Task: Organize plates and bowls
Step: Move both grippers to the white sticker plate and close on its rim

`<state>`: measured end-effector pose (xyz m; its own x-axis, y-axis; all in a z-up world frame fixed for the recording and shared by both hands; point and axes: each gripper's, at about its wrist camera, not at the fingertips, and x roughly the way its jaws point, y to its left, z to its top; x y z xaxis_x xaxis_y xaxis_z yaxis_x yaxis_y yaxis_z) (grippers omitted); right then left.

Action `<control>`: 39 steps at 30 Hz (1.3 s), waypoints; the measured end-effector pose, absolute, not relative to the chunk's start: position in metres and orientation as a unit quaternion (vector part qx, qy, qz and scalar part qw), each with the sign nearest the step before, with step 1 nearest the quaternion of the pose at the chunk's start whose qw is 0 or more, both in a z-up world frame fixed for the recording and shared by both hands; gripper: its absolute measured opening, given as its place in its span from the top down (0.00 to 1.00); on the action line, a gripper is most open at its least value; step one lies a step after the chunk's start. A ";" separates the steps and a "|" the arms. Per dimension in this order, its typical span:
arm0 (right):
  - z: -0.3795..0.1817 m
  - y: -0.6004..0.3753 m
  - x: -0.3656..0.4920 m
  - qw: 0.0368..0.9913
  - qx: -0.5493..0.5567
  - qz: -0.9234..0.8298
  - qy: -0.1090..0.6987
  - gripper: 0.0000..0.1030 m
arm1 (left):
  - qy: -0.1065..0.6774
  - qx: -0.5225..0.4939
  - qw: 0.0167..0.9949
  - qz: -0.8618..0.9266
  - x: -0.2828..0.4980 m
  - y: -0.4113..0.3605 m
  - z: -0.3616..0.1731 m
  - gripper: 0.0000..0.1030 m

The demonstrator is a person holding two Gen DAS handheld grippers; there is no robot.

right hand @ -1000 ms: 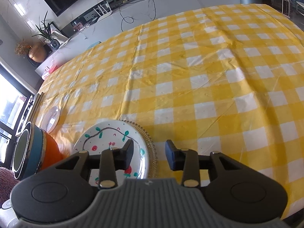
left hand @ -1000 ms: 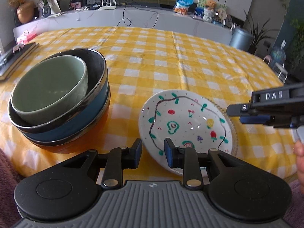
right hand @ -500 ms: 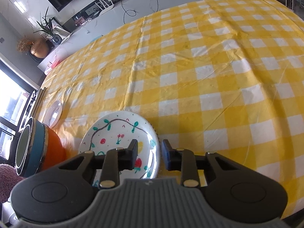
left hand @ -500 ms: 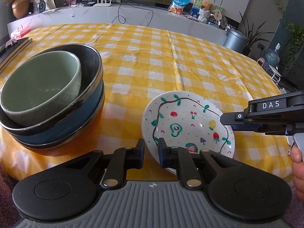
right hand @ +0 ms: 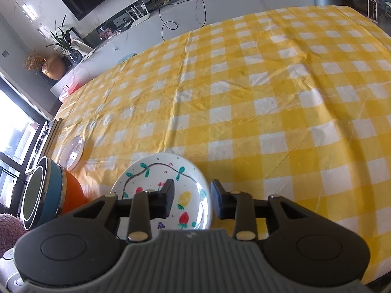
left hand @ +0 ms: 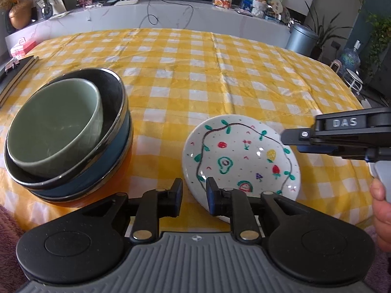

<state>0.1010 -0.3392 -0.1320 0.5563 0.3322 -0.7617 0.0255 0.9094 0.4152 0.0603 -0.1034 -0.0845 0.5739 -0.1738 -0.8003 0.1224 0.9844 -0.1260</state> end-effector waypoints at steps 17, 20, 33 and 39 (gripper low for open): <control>-0.115 -0.294 0.123 0.875 0.166 0.130 0.435 0.63 | 0.441 -0.080 0.884 -0.130 0.101 -0.048 -0.007 0.68; -0.115 -0.282 0.131 0.873 0.168 0.144 0.435 0.63 | 0.426 -0.073 0.894 -0.117 0.115 -0.030 0.005 0.68; -0.114 -0.209 0.186 0.856 0.151 0.200 0.453 0.63 | 0.482 -0.060 0.874 -0.020 0.192 0.072 -0.027 0.68; -0.119 -0.179 0.221 0.828 0.171 0.235 0.480 0.66 | 0.510 -0.105 0.854 0.017 0.216 0.100 -0.057 0.68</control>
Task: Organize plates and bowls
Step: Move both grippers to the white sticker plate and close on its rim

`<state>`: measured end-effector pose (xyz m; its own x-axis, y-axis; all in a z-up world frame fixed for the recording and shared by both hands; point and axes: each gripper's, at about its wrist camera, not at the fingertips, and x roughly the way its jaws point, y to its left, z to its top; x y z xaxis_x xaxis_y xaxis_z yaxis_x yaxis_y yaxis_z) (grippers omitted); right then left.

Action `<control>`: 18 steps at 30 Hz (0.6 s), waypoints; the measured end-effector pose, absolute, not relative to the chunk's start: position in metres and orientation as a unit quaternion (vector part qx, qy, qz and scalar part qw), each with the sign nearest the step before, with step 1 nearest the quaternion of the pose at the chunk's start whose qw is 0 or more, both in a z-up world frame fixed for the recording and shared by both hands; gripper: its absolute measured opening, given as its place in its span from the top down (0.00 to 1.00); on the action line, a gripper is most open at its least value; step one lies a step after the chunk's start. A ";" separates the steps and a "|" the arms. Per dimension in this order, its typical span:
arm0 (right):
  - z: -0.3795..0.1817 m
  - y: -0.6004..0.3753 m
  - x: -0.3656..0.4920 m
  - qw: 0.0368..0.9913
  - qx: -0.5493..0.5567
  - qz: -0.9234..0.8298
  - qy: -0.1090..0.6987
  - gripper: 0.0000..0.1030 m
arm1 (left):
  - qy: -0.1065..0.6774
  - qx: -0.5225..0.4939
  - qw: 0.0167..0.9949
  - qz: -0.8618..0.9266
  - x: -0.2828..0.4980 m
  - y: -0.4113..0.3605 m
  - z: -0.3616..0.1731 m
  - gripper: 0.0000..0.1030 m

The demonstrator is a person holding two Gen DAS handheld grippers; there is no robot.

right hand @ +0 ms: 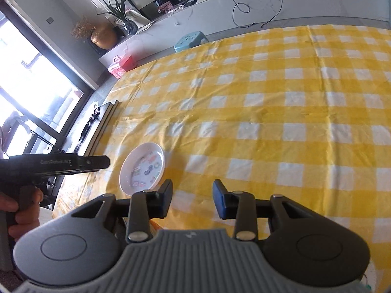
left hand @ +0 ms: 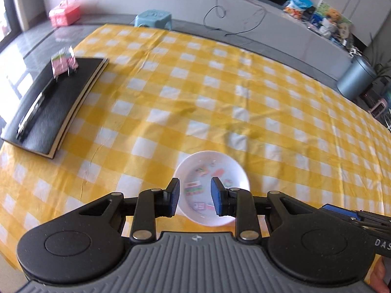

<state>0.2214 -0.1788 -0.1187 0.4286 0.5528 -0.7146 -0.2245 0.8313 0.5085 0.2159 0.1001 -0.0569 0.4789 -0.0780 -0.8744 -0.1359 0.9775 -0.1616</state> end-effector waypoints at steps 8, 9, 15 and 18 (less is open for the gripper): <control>-0.128 -0.132 0.260 0.808 0.143 0.259 0.510 0.79 | 0.521 -0.117 0.845 0.032 0.226 0.109 -0.080 0.68; -0.130 -0.129 0.263 0.806 0.140 0.261 0.513 0.80 | 0.523 -0.110 0.844 0.036 0.227 0.108 -0.083 0.69; -0.141 -0.115 0.277 0.795 0.128 0.272 0.526 0.83 | 0.532 -0.074 0.842 0.045 0.232 0.103 -0.092 0.72; -0.147 -0.109 0.280 0.791 0.121 0.277 0.532 0.83 | 0.545 -0.068 0.834 0.043 0.234 0.102 -0.097 0.79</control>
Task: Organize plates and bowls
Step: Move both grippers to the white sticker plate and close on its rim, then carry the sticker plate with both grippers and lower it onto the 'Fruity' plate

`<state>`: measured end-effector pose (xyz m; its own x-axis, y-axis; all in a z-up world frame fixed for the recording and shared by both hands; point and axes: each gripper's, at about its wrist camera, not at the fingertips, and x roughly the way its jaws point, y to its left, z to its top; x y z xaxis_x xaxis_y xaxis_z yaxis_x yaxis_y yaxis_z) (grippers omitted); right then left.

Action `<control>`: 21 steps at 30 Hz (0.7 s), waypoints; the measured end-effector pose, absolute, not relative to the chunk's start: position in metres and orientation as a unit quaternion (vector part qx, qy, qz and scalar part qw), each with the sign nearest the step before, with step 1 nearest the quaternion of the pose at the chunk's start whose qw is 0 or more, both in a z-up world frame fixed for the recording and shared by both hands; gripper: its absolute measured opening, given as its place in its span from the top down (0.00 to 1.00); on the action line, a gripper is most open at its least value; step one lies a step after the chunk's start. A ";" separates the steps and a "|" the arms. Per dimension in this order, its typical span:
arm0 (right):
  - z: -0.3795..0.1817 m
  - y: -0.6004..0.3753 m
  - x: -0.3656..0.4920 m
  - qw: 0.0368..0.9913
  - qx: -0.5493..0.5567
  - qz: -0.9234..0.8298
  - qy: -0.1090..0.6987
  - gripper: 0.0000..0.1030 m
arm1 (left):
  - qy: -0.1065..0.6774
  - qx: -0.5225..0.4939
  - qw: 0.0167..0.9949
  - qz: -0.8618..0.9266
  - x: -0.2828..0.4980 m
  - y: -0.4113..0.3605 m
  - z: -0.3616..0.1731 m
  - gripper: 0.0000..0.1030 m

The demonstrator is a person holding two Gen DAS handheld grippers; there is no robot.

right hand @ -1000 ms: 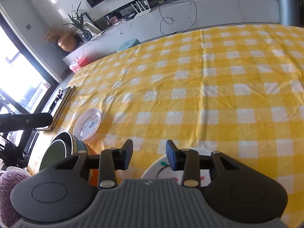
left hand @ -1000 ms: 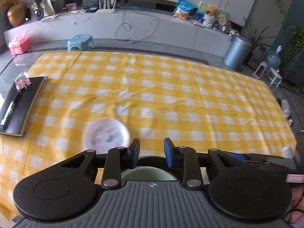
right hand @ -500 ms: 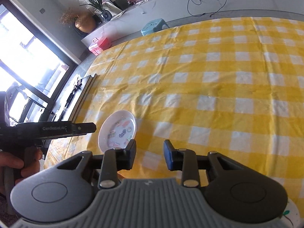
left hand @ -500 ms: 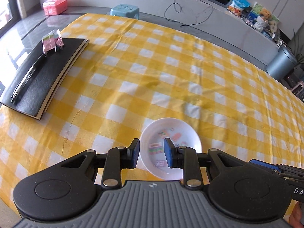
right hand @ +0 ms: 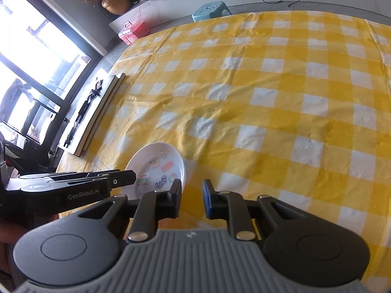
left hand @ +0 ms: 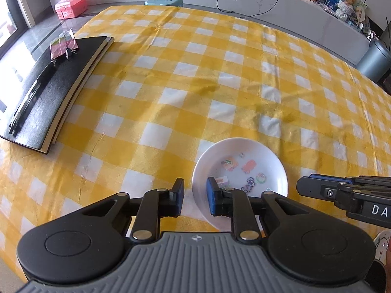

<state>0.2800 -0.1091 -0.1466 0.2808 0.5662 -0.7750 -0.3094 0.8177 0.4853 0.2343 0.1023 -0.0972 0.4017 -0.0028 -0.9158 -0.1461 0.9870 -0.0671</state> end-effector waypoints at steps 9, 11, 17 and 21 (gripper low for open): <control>-0.157 -0.105 0.279 0.785 0.122 0.277 0.540 0.84 | 0.536 -0.036 0.843 0.029 0.233 0.089 -0.096 0.87; -0.158 -0.108 0.280 0.785 0.129 0.274 0.540 0.87 | 0.534 -0.038 0.844 0.028 0.233 0.090 -0.095 0.91; -0.159 -0.116 0.281 0.779 0.161 0.268 0.543 0.83 | 0.541 -0.052 0.839 0.022 0.234 0.091 -0.098 0.92; -0.159 -0.119 0.281 0.776 0.181 0.266 0.542 0.79 | 0.540 -0.047 0.840 0.019 0.233 0.089 -0.098 0.92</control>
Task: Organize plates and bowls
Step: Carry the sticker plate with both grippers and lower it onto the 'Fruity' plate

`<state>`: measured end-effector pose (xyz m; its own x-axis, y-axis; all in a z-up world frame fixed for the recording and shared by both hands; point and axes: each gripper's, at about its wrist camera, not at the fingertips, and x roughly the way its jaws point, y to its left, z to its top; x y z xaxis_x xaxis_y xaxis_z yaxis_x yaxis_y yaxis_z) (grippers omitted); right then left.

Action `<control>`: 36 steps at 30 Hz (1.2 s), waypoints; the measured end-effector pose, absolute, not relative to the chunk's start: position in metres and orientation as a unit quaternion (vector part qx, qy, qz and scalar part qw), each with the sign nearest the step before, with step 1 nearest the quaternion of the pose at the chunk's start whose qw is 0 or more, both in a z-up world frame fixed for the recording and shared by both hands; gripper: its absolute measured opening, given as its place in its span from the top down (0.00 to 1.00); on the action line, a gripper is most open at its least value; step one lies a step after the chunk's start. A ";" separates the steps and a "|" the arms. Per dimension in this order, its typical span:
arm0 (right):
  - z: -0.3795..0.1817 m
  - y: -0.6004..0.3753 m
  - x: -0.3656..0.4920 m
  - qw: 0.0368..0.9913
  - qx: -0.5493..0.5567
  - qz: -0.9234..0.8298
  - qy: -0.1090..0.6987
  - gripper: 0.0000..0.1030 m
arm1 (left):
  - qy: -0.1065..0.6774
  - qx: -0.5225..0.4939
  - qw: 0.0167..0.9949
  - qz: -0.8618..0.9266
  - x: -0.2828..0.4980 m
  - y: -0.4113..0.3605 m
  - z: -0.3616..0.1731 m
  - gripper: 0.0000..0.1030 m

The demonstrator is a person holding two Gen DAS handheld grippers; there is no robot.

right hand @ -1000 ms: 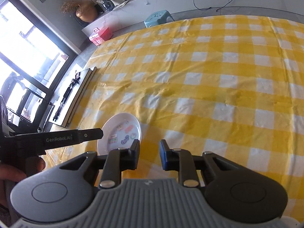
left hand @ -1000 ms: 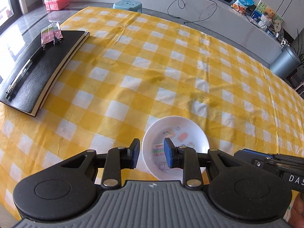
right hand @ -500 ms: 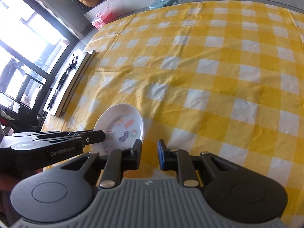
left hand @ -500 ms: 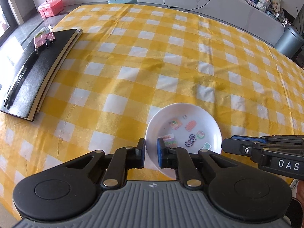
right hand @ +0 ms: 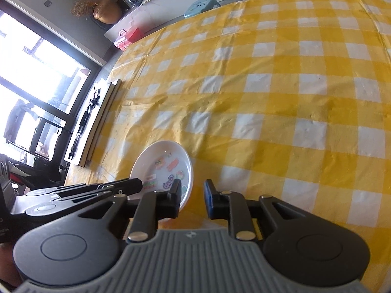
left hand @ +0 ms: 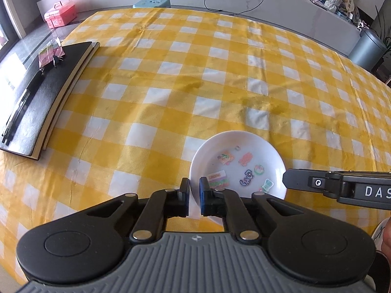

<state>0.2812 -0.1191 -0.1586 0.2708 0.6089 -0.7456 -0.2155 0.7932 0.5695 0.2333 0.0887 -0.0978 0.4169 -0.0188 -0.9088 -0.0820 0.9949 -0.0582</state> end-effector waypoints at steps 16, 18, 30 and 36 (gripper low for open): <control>-0.150 -0.123 0.274 0.803 0.150 0.223 0.532 0.98 | 0.494 -0.038 0.868 -0.040 0.223 0.069 -0.082 0.95; -0.143 -0.127 0.270 0.812 0.147 0.213 0.523 0.99 | 0.483 -0.030 0.874 -0.047 0.219 0.063 -0.076 0.94; -0.082 -0.173 0.216 0.867 0.155 0.176 0.441 0.99 | 0.405 -0.057 0.909 -0.076 0.179 0.024 -0.014 0.95; -0.062 -0.209 0.179 0.885 0.179 0.155 0.402 0.99 | 0.394 -0.099 0.910 -0.080 0.153 0.003 -0.004 0.95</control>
<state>0.1790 -0.2091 -0.0615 0.6291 0.4191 -0.6546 -0.1310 0.8873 0.4421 0.1527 0.0033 -0.0041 0.6766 -0.2226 -0.7019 0.0669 0.9678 -0.2425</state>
